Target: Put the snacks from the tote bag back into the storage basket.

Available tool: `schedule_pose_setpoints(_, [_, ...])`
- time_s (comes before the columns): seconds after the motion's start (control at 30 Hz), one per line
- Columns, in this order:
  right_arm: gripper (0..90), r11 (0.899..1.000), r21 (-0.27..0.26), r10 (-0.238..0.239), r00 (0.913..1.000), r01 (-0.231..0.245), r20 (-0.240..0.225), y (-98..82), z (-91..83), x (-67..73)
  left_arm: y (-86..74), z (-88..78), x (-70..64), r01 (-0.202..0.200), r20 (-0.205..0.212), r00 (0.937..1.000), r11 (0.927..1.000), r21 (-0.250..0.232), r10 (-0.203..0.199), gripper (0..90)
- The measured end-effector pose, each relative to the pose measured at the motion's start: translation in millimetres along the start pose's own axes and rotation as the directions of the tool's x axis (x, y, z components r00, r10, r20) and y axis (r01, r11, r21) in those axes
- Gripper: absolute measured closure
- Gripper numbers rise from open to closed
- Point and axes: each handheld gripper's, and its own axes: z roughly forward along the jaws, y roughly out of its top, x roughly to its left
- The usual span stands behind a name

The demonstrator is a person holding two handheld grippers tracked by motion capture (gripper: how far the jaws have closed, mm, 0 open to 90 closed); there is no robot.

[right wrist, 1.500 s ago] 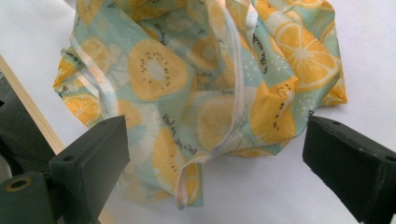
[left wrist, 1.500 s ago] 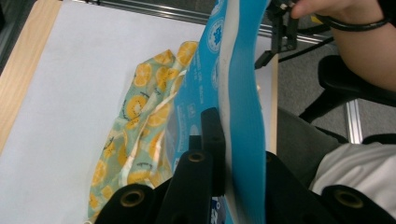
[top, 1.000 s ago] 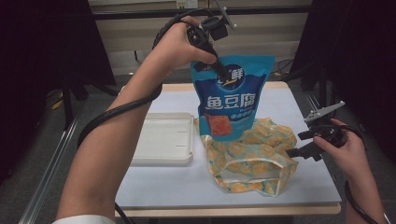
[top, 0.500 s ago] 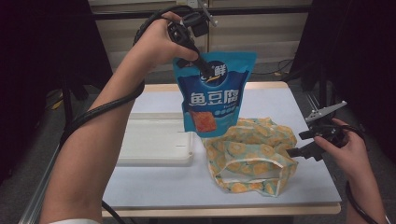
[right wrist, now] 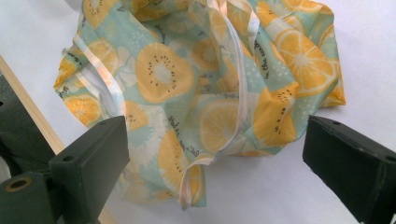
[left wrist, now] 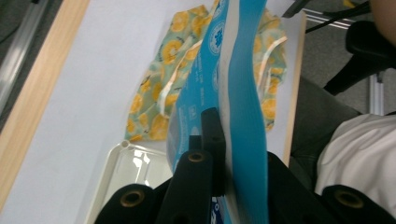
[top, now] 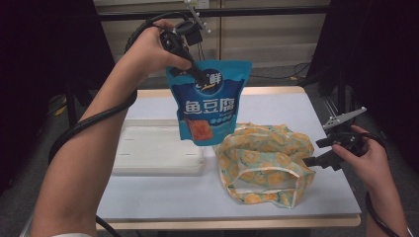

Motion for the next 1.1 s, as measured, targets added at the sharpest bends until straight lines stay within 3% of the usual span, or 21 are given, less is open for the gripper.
schedule_pose_setpoints(0.27, [6.9, 1.0, 0.007, 0.0, 1.0, 0.0, -0.008, 0.8, 2.3, 1.7, -17.5, 2.5, 4.1, 0.021, 0.001, 0.9998, 0.9996, 0.019, -0.021, 90.0])
schedule_pose_setpoints(0.4, [6.9, 1.0, 0.008, 0.0, 1.0, 0.0, -0.005, 1.4, 2.0, 2.9, -27.2, 4.6, 4.7, 0.027, -0.021, 0.9994, 0.9992, 0.031, -0.026, 90.0])
schedule_pose_setpoints(0.43, [6.9, 1.0, 0.008, 0.001, 1.0, -0.001, -0.005, 1.5, 1.9, 3.0, -29.8, 5.3, 5.3, 0.029, -0.003, 0.9996, 0.999, 0.034, -0.029, 90.0])
schedule_pose_setpoints(0.47, [6.9, 1.0, 0.009, 0.0, 1.0, 0.0, -0.005, 1.5, 2.0, 3.1, -31.8, 5.6, 5.5, 0.024, -0.024, 0.9994, 0.999, 0.038, -0.024, 90.0])
schedule_pose_setpoints(0.5, [6.9, 1.0, 0.009, 0.002, 1.0, -0.002, -0.005, 1.6, 2.1, 3.2, -34.6, 6.3, 6.1, 0.04, -0.018, 0.9991, 0.9986, 0.035, -0.039, 90.0])
schedule_pose_setpoints(0.7, [6.9, 1.0, 0.019, -0.001, 1.0, 0.001, -0.003, 1.5, 2.6, 3.0, -50.4, 8.4, 10.4, 0.048, -0.026, 0.9986, 0.9983, 0.035, -0.047, 90.0])
schedule_pose_setpoints(0.73, [6.9, 1.0, 0.021, 0.0, 1.0, 0.0, -0.002, 1.5, 2.5, 3.0, -53.7, 9.0, 10.7, 0.051, -0.042, 0.9979, 0.9982, 0.033, -0.049, 90.0])
schedule_pose_setpoints(1.1, [6.9, 1.0, 0.019, 0.002, 1.0, -0.001, -0.001, 2.5, 0.8, 5.3, -74.1, 14.2, 21.8, 0.057, -0.021, 0.9982, 0.9981, 0.024, -0.057, 90.0])
